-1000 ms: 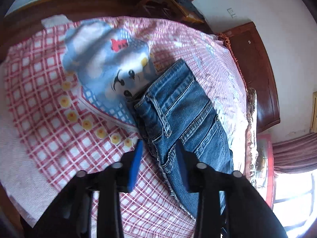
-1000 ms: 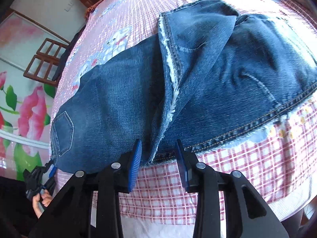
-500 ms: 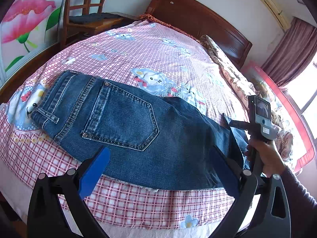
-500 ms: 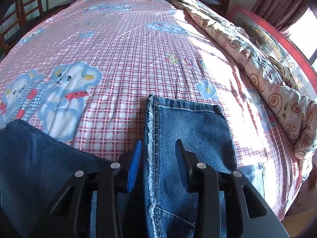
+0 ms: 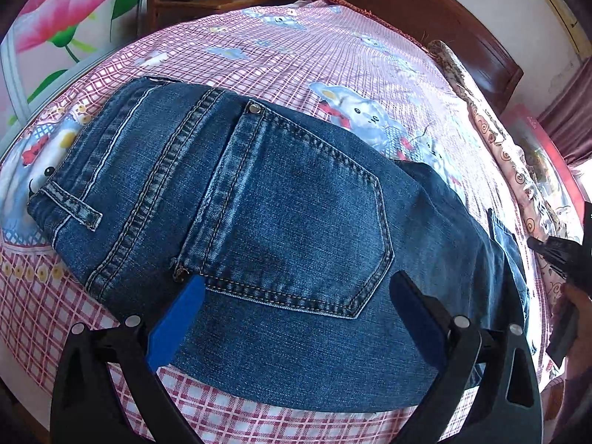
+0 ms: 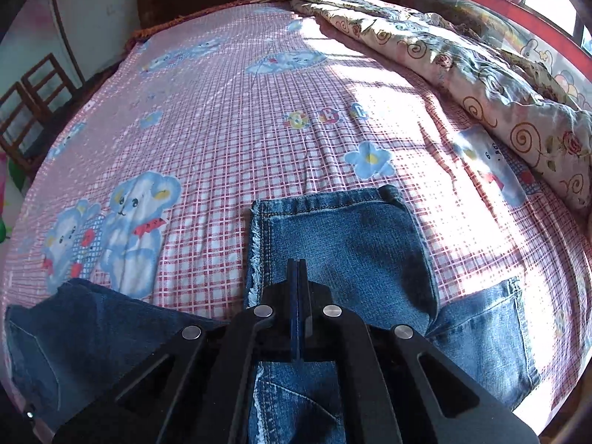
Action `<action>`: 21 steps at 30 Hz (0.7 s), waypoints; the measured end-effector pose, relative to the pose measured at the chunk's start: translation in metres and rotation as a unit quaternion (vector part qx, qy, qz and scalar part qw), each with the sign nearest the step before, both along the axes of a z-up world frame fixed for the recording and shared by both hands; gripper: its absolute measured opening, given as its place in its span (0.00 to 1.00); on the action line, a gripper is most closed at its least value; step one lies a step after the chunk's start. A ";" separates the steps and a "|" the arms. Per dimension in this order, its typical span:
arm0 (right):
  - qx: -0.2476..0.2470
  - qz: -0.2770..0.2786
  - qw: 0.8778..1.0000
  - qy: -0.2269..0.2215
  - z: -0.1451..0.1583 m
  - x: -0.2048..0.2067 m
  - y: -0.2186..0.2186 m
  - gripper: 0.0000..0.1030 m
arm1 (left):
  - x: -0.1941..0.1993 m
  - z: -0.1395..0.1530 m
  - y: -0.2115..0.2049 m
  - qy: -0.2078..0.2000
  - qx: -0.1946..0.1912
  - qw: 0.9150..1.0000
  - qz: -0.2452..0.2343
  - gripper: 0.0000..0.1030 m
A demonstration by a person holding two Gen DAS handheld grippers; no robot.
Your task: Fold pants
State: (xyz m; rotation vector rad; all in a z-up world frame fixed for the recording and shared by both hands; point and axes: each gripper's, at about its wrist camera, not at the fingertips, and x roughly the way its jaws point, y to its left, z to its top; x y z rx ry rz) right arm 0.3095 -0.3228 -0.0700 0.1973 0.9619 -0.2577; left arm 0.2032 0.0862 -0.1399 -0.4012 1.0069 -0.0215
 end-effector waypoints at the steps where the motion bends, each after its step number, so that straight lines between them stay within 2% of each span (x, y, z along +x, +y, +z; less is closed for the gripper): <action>1: 0.012 -0.012 1.000 -0.024 0.014 -0.017 -0.011 0.00 | 0.000 0.000 -0.002 0.001 0.008 1.000 -0.006 0.97; 4: 0.049 -0.063 0.993 -0.082 0.044 -0.076 -0.053 0.00 | 0.002 -0.002 -0.009 0.001 0.031 0.999 -0.022 0.98; 6: 0.085 -0.097 0.986 -0.104 0.044 -0.113 -0.082 0.00 | 0.002 -0.003 -0.010 -0.001 0.037 0.999 -0.029 0.98; 7: 0.089 -0.112 0.985 -0.100 0.039 -0.124 -0.093 0.00 | 0.002 -0.003 -0.011 -0.003 0.040 0.999 -0.032 0.98; 9: 0.068 -0.089 0.992 -0.056 0.024 -0.117 -0.091 0.00 | 0.001 -0.003 -0.012 -0.006 0.049 0.998 -0.040 0.98; 10: 0.062 -0.065 0.995 -0.051 0.021 -0.108 -0.081 0.03 | 0.002 -0.003 -0.013 -0.007 0.057 0.997 -0.046 0.98; 12: 0.031 0.016 0.999 -0.039 0.021 -0.087 -0.037 0.42 | 0.002 -0.003 -0.016 -0.007 0.070 0.996 -0.054 0.98; 13: 0.028 0.046 0.998 -0.022 0.016 -0.074 -0.012 0.72 | 0.001 -0.003 -0.018 -0.007 0.075 0.996 -0.056 0.98; 16: 0.036 0.087 0.996 0.001 -0.002 -0.044 0.043 0.72 | 0.002 -0.003 -0.019 -0.009 0.083 0.995 -0.056 0.98; 17: 0.027 0.082 0.996 0.015 -0.011 -0.035 0.052 0.72 | 0.002 -0.003 -0.019 -0.009 0.084 0.995 -0.055 0.98; 20: -0.044 0.062 0.996 0.041 -0.032 -0.020 0.063 0.69 | 0.002 -0.003 -0.019 -0.010 0.081 0.995 -0.053 0.98; 21: -0.035 0.049 0.997 0.042 -0.037 -0.017 0.059 0.68 | 0.001 -0.003 -0.017 -0.012 0.076 0.996 -0.049 0.98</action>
